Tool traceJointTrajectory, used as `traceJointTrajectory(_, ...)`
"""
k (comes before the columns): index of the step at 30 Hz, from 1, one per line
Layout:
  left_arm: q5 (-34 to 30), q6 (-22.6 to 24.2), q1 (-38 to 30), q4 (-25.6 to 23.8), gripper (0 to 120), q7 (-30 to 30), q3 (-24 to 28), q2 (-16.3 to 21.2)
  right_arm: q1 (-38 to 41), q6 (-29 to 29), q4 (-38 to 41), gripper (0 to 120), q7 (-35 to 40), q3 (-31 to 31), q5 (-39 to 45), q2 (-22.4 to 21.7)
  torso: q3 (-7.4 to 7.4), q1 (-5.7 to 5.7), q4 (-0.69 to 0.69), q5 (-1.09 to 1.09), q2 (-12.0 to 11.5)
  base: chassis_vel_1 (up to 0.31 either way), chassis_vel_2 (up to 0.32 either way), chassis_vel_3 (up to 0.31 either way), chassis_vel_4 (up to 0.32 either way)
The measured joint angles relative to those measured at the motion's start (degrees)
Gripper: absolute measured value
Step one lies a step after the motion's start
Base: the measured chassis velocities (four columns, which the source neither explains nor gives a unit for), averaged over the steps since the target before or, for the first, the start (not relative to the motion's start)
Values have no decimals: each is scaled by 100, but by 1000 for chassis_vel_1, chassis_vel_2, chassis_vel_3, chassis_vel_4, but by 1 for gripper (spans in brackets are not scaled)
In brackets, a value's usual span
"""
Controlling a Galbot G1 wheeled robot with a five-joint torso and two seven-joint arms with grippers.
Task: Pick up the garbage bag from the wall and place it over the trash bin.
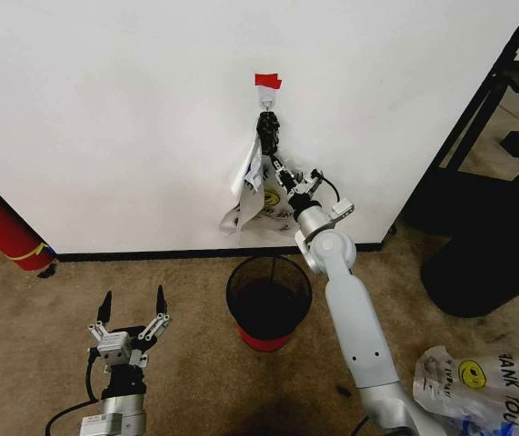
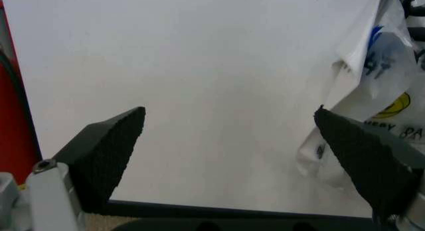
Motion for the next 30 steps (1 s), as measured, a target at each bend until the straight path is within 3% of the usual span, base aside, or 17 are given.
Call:
traceJointTrajectory(4,2,-12,45,-23,100,0,-41,-7,22,-9,11,48,11,2,25,0,0,0,0,0,0,0,0,0,0)
traceJointTrajectory(6,2,-13,46,-23,100,0,-42,-7,22,-11,17,48,11,-2,26,0,0,0,0,0,0,0,0,0,0)
traceJointTrajectory(11,-3,-17,26,-2,100,0,-45,3,37,-21,52,70,10,-69,27,0,0,0,0,0,0,0,0,0,0)
traceJointTrajectory(15,-11,-17,9,-2,100,0,-39,0,74,-22,21,79,5,-85,24,0,0,0,0,0,0,0,0,0,0)
traceJointTrajectory(30,-47,-18,-12,59,100,-2,-20,-14,240,-6,-136,26,4,-87,45,0,0,0,0,0,0,0,0,0,0)
